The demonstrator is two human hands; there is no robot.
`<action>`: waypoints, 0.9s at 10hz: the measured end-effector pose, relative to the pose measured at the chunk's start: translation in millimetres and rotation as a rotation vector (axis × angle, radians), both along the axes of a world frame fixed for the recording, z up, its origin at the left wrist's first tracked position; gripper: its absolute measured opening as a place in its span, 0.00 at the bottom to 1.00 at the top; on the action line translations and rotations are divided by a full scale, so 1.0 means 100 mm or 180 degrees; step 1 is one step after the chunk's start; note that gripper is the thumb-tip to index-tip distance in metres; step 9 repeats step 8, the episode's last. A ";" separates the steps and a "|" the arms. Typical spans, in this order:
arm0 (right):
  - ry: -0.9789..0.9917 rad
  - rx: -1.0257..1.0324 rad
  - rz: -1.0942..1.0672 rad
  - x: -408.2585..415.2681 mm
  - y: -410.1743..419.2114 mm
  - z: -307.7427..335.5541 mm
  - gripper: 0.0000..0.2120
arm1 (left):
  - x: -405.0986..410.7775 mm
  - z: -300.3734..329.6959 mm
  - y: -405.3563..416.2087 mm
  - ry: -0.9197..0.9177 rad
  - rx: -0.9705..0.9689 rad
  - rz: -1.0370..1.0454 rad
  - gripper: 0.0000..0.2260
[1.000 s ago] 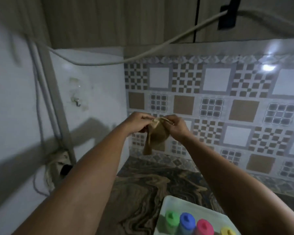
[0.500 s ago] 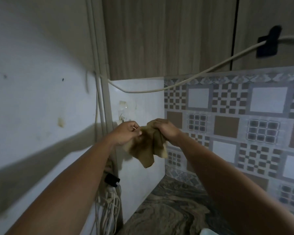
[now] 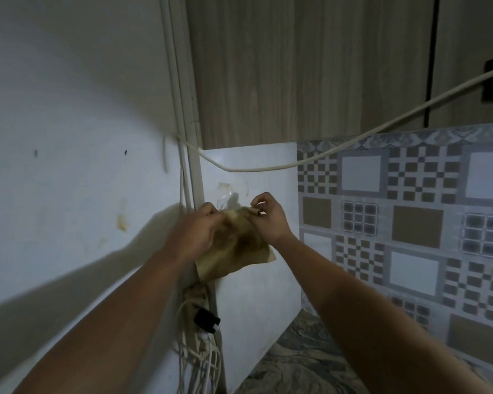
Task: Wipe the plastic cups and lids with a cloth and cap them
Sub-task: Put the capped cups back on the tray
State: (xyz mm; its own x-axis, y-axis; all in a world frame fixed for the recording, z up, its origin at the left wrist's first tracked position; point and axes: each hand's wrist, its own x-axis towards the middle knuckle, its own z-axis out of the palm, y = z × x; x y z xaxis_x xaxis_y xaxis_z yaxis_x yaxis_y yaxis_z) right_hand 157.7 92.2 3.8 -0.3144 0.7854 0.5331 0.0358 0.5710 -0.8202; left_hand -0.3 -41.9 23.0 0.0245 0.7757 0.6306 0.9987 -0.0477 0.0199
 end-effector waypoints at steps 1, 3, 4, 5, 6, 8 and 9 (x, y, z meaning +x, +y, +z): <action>-0.0306 0.0188 -0.0172 -0.14 0.04 0.08 0.01 | 0.06 0.02 0.07 0.0321 -0.0115 0.0417 0.14; -0.0900 0.0210 -0.0100 -0.25 0.07 -0.02 0.14 | 0.03 -0.09 0.25 0.1194 -0.0243 0.0898 0.13; -0.1030 0.0298 -0.0054 -0.28 0.06 -0.17 0.11 | 0.06 -0.24 0.27 0.1305 0.0105 0.0996 0.12; -0.0902 0.0069 -0.0037 -0.38 0.01 -0.38 0.18 | 0.15 -0.50 0.40 0.1005 0.0022 0.0868 0.18; -0.0684 -0.0440 0.0123 -0.39 -0.08 -0.49 0.20 | 0.31 -0.72 0.49 -0.0614 -0.0276 0.0584 0.15; -0.0726 -0.0942 0.0293 -0.08 -0.16 -0.58 0.17 | 0.44 -0.94 0.29 -0.2294 0.0497 -0.0176 0.19; -0.0726 -0.0942 0.0293 -0.08 -0.16 -0.58 0.17 | 0.44 -0.94 0.29 -0.2294 0.0497 -0.0176 0.19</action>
